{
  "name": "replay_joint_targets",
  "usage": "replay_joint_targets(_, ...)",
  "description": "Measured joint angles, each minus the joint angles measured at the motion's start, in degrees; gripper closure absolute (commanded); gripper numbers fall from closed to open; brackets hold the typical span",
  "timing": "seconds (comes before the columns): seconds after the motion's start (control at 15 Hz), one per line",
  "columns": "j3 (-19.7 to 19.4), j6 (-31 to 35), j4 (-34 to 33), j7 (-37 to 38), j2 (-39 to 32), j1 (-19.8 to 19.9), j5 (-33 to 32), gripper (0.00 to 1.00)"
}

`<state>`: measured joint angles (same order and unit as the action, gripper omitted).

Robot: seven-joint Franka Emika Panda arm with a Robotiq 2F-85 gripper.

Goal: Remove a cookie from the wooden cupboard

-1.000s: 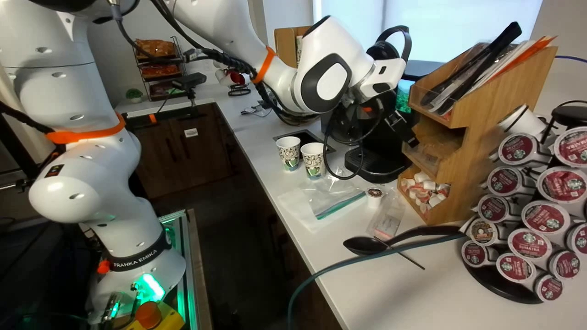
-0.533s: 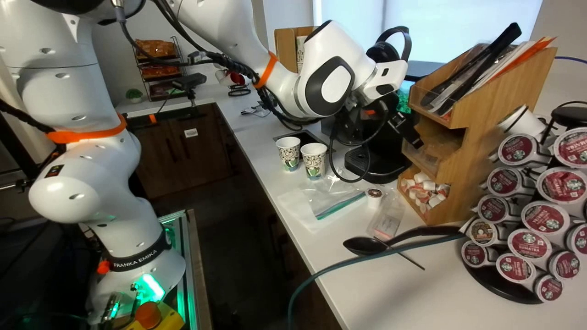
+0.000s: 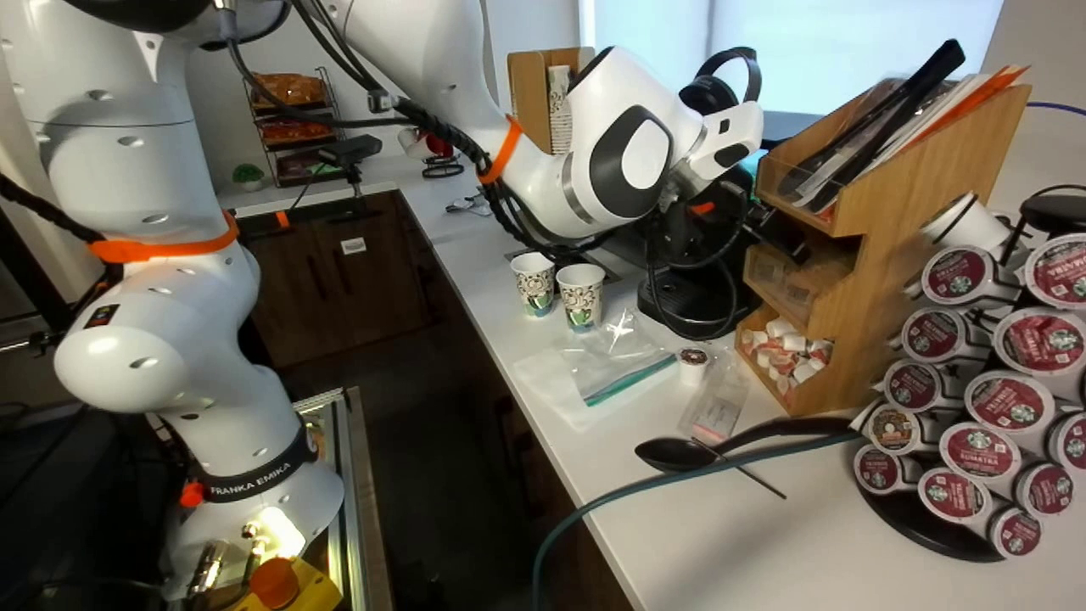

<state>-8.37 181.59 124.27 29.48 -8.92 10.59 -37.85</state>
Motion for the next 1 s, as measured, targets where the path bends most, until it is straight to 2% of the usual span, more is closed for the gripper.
replay_joint_targets(0.33, -2.3, 0.1, -0.1, 1.8, -1.0, -2.1, -1.3, 0.00)
replay_joint_targets(0.6, -4.8, 0.1, -1.1, 5.7, -2.0, -4.4, -1.3, 0.07)
replay_joint_targets(0.67, -5.5, 0.1, -1.3, 6.6, -2.2, -5.1, -1.3, 0.06)
replay_joint_targets(0.73, -6.1, 0.1, -1.5, 7.6, -2.4, -5.8, -1.3, 0.11)
replay_joint_targets(0.8, -6.7, 0.1, -1.6, 8.3, -2.7, -6.5, -1.3, 0.10)
replay_joint_targets(0.87, -7.3, 0.1, -1.7, 9.0, -2.9, -7.1, -1.3, 0.16)
replay_joint_targets(0.93, -7.9, 0.1, -1.9, 9.7, -3.2, -7.8, -1.3, 0.15)
replay_joint_targets(1.0, -8.5, 0.1, -2.2, 10.3, -3.6, -8.5, -1.3, 0.20)
